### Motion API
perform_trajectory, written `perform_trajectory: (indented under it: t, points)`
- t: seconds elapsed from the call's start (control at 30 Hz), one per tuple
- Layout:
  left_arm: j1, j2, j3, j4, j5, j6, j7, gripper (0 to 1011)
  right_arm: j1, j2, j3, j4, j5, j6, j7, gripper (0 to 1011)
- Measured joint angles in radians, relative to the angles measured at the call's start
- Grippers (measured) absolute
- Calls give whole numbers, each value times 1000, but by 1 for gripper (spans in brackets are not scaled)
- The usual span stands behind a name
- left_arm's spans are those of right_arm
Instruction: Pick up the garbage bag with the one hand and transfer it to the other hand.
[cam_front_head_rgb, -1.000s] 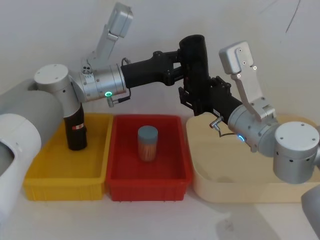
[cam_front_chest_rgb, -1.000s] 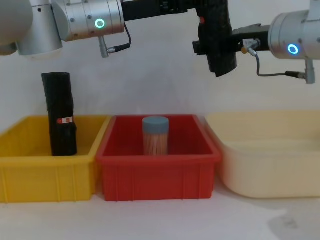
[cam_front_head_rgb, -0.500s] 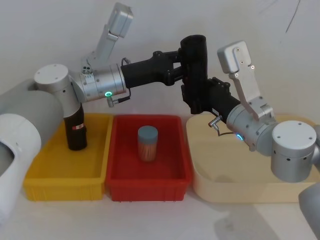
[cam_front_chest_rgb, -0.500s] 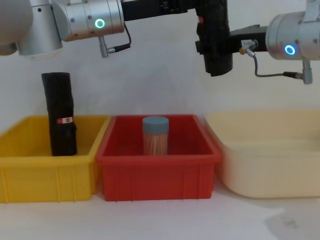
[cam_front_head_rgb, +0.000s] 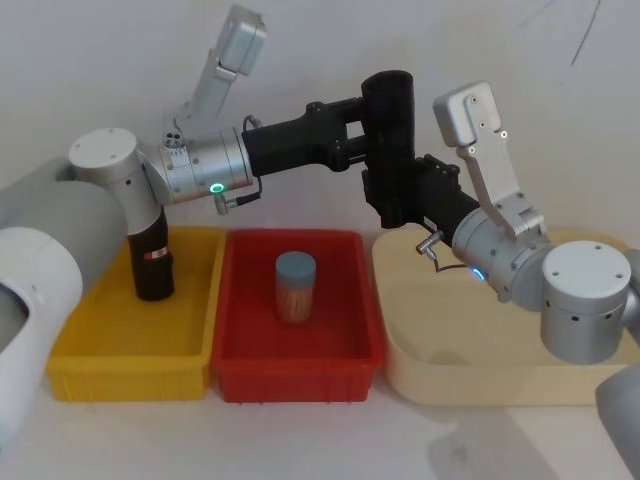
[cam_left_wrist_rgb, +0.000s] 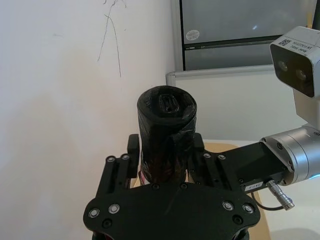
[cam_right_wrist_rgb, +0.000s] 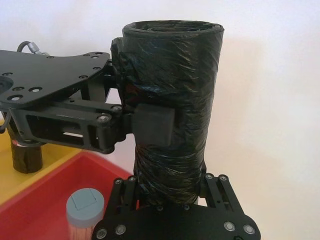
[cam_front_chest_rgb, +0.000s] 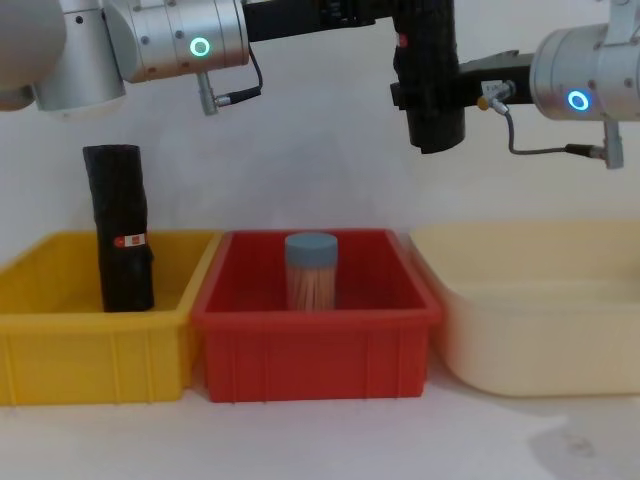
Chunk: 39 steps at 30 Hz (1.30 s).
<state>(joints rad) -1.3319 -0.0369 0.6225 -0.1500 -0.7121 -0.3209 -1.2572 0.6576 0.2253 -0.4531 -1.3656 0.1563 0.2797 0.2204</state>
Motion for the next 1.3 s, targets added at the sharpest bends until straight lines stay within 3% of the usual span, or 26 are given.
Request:
perform_trajectory:
  t: [0.2,0.27,0.5,0.77,1.23,1.3]
  points:
    - [0,0,0,0,0,0,0,739,-1,1,8,0,-2,3,-6,570]
    - [0,0,0,0,0,0,0,833,-4,3,15,1,-4,6,-13,570]
    - [0,0,0,0,0,0,0,996,-16,9,44,0,-8,23,-45,570]
    - [0,0,0,0,0,0,0,1002,-36,20,95,0,-12,51,-98,583]
    - [0,0,0,0,0,0,0,1001,-58,34,180,23,-17,92,-181,981]
    - [0,0,0,0,0,0,0,1002,-60,35,189,27,-17,96,-189,1001]
